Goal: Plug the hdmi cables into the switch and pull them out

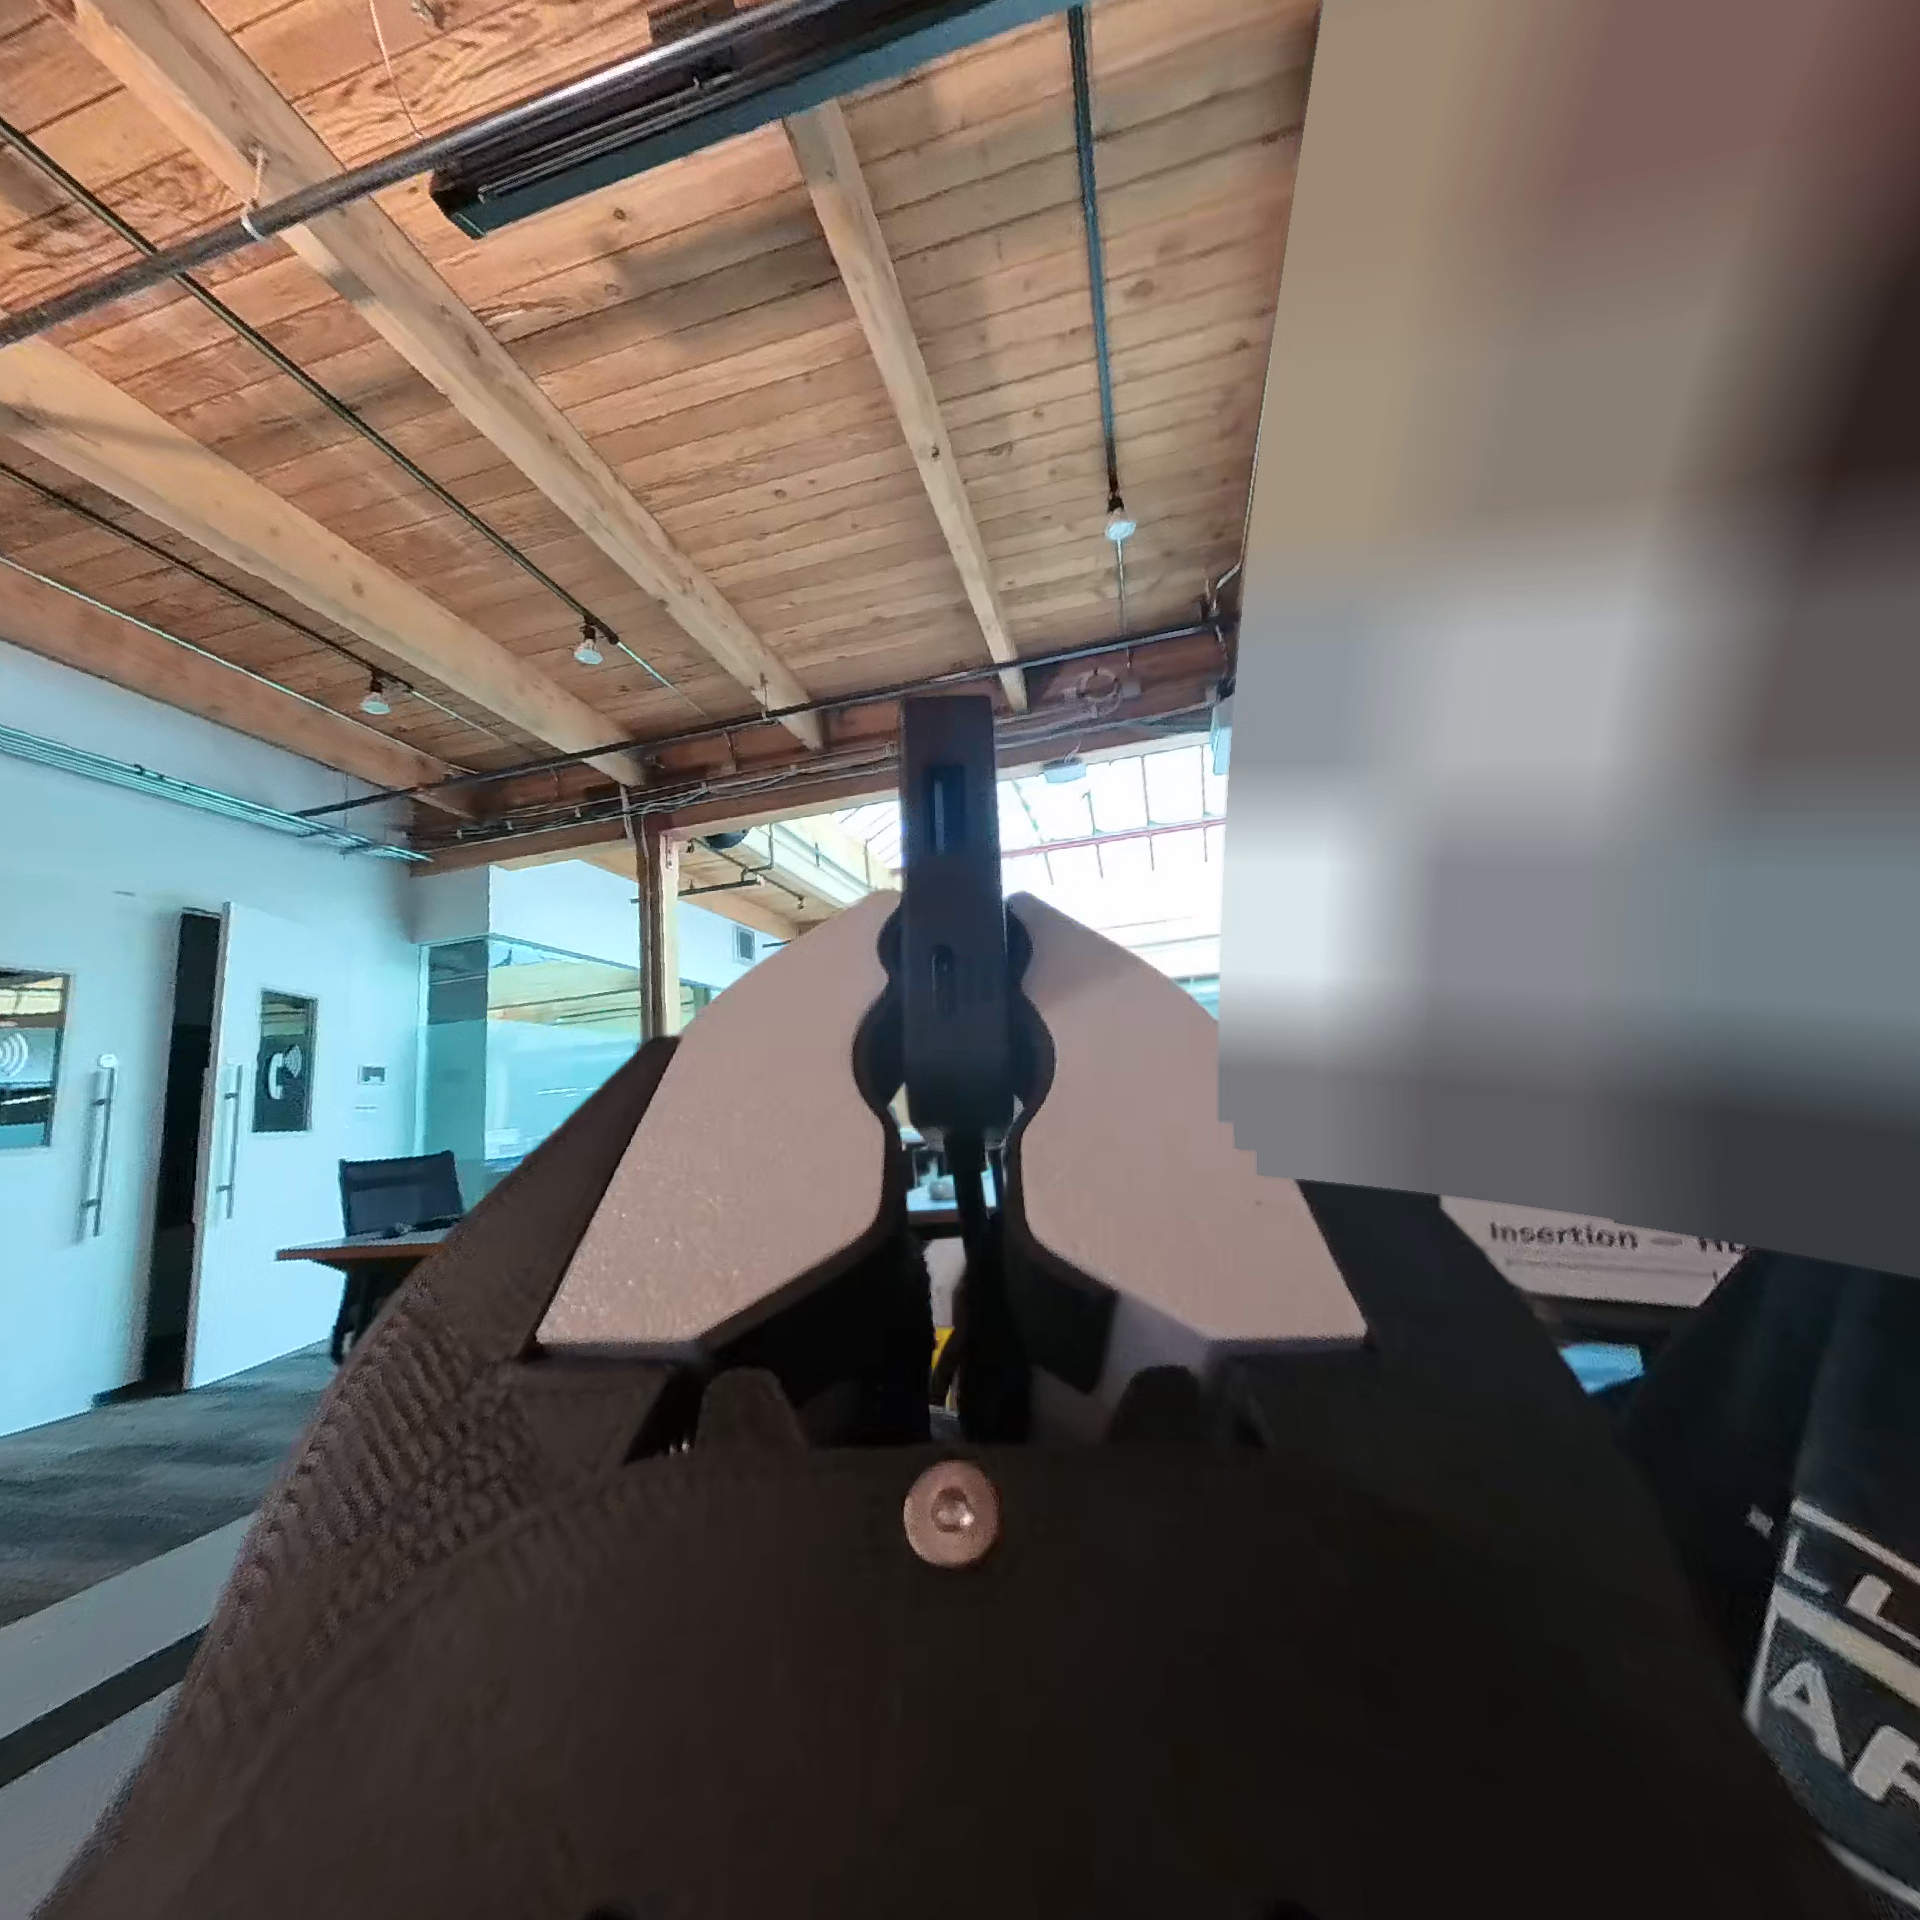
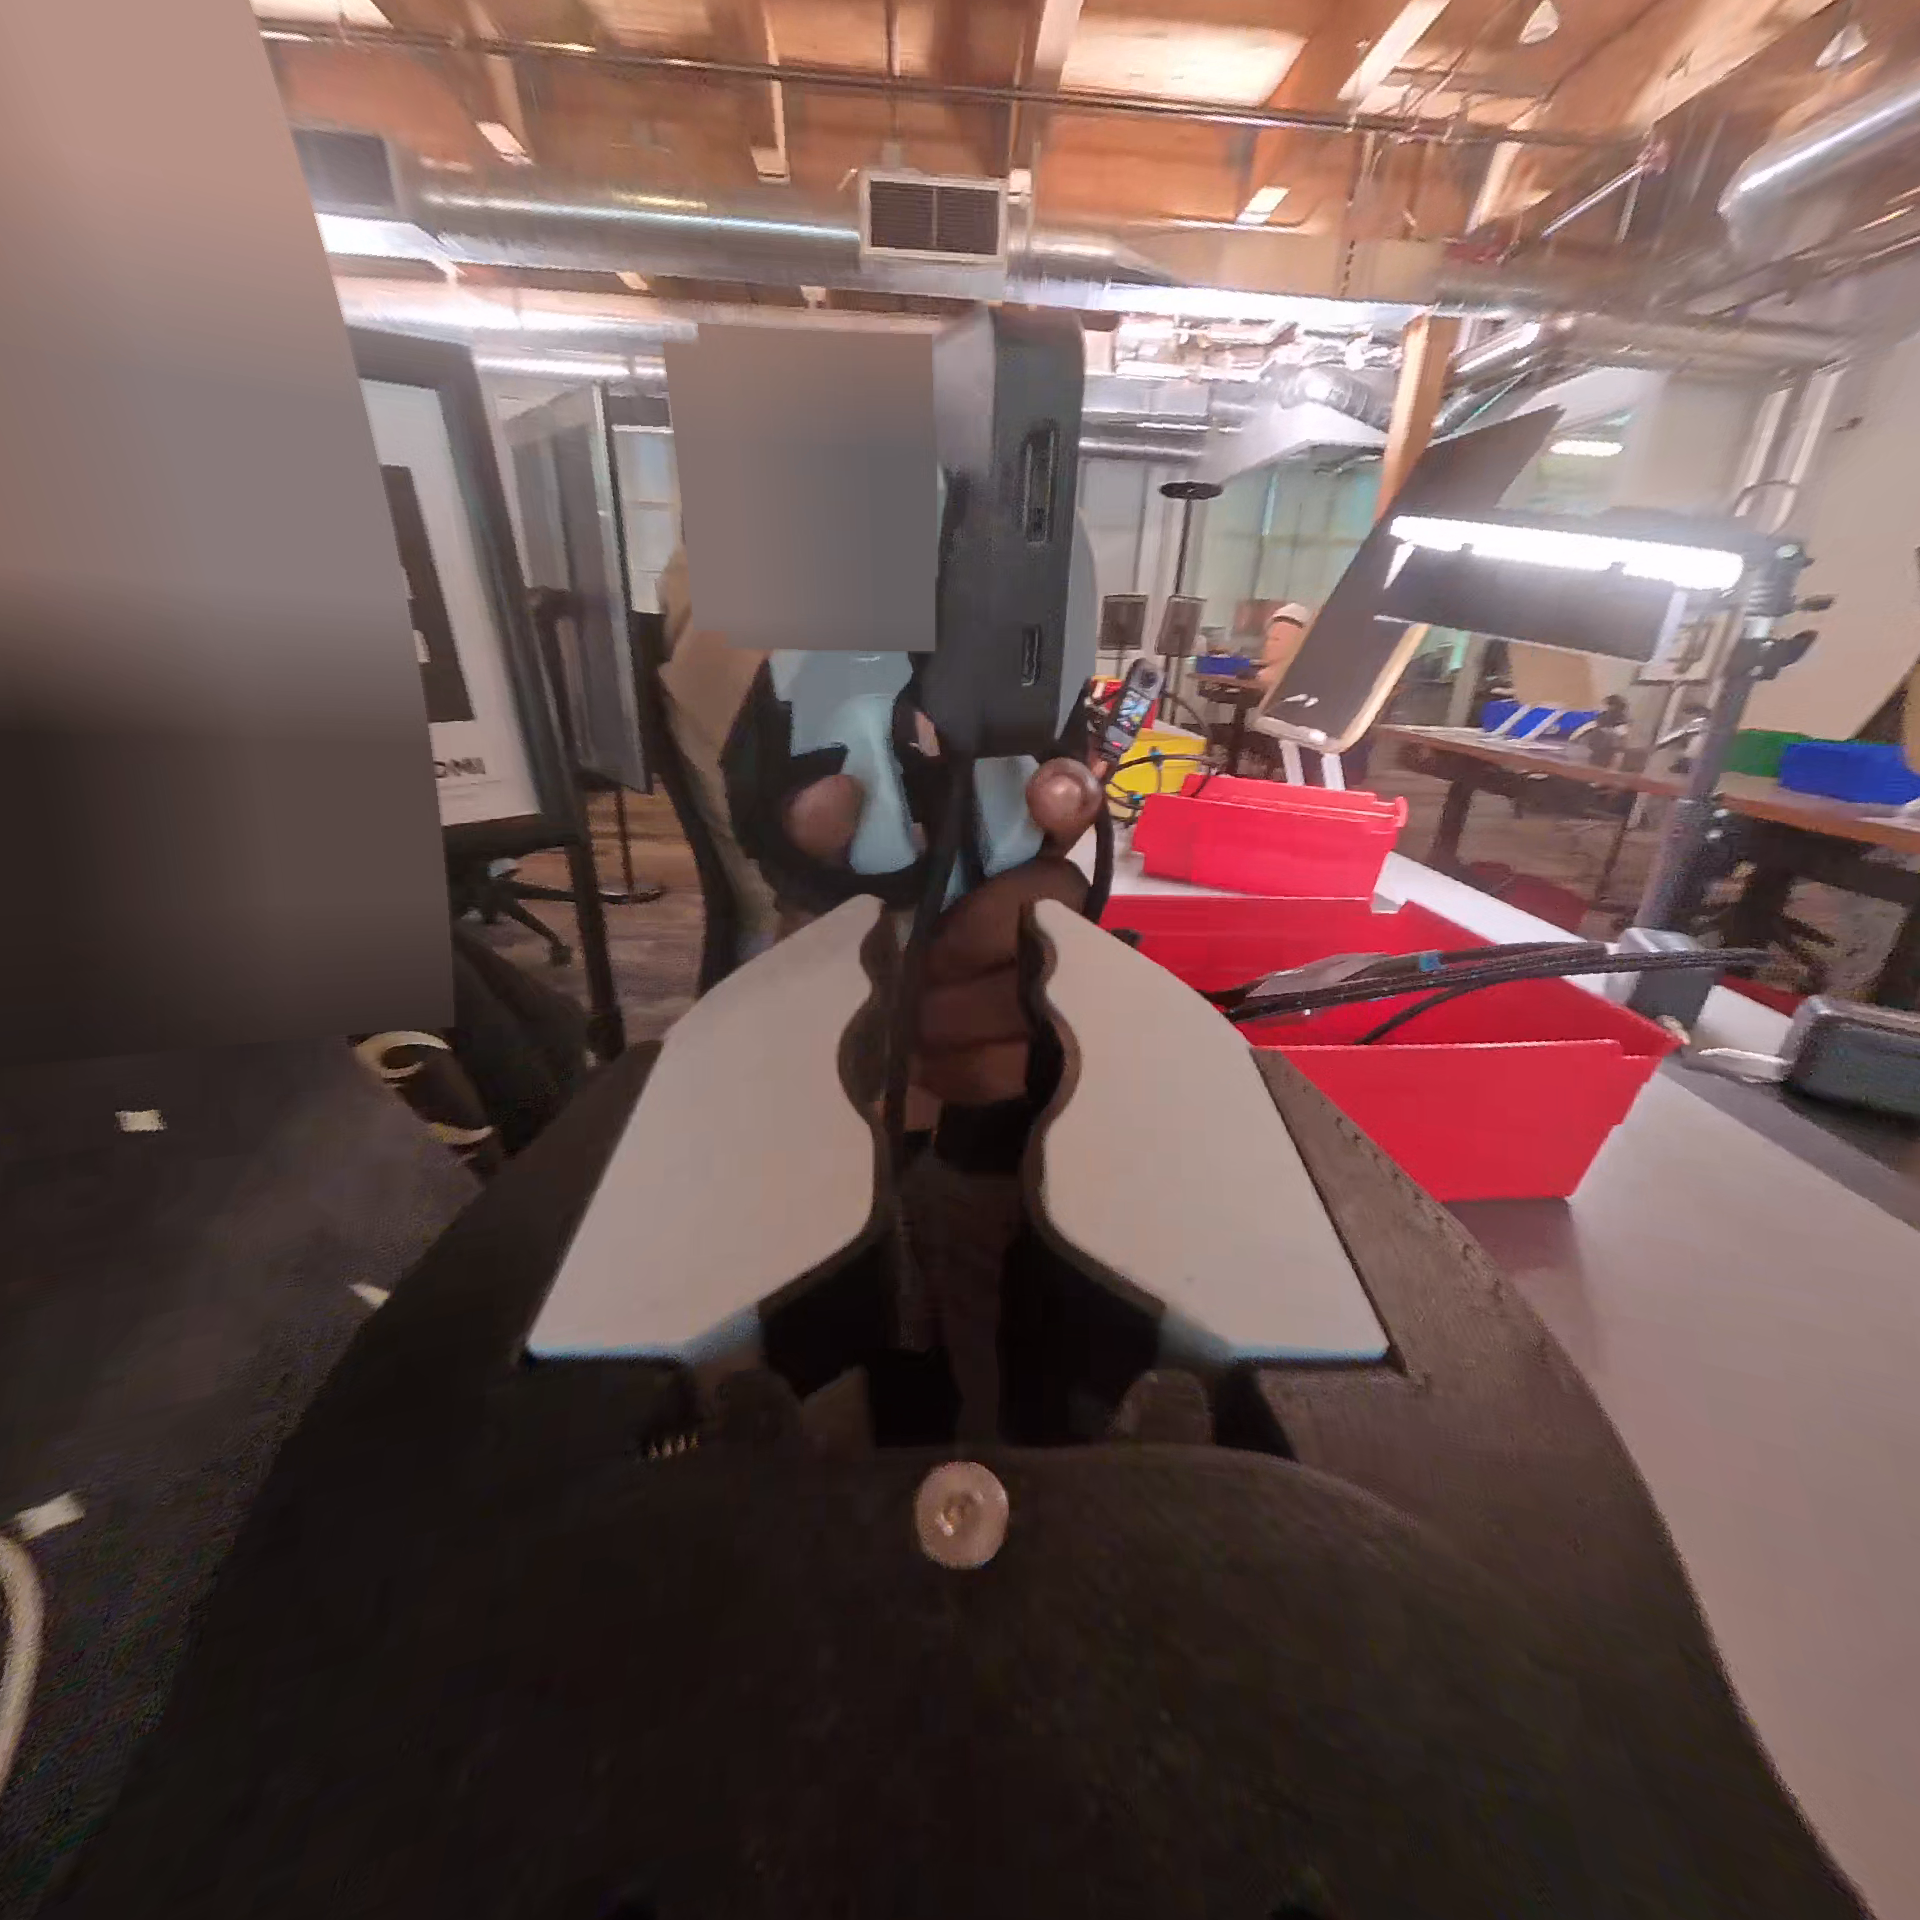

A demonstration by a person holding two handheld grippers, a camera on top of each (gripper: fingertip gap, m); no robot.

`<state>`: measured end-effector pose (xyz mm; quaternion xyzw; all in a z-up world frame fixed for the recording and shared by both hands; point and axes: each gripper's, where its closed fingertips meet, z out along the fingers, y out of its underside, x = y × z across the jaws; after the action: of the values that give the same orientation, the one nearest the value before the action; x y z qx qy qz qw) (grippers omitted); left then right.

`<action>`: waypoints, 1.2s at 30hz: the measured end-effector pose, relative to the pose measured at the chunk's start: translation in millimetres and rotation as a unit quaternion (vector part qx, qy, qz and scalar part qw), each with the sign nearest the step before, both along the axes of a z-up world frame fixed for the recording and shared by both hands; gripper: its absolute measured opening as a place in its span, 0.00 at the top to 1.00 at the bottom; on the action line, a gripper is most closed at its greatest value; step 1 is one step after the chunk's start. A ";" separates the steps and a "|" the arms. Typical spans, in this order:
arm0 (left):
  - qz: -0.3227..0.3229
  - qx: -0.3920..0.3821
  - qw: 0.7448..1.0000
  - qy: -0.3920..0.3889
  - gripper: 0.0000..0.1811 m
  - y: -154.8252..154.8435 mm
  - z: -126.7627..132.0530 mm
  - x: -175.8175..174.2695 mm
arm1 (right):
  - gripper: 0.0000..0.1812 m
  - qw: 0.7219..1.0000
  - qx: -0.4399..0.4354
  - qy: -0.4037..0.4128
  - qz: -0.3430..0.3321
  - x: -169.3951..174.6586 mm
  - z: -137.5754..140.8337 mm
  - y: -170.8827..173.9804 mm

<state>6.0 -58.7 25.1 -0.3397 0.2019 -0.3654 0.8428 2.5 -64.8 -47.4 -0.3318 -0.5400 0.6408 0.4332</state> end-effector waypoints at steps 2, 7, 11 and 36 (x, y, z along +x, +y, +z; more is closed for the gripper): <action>-0.003 0.000 1.000 0.013 0.93 1.0 -4.1 8.7 | 0.90 1.000 -0.008 0.009 -0.003 -6.5 -2.8 -2.9; -0.036 -0.010 0.999 0.023 0.93 0.9 -10.6 23.7 | 0.91 0.995 -0.091 0.023 0.038 -5.2 2.9 -6.8; -0.031 -0.014 0.999 0.021 0.92 2.5 -12.1 25.8 | 0.97 0.995 -0.081 0.011 0.058 -0.7 1.8 -11.5; 0.238 0.103 0.964 -0.057 0.87 -55.0 53.8 -118.2 | 0.97 0.728 0.120 0.171 -0.653 253.9 58.5 318.3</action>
<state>-112.2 -113.7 78.9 -0.2681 0.1034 -0.1500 0.9460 256.4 253.5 11.1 -0.4326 -0.1798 0.1759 0.8658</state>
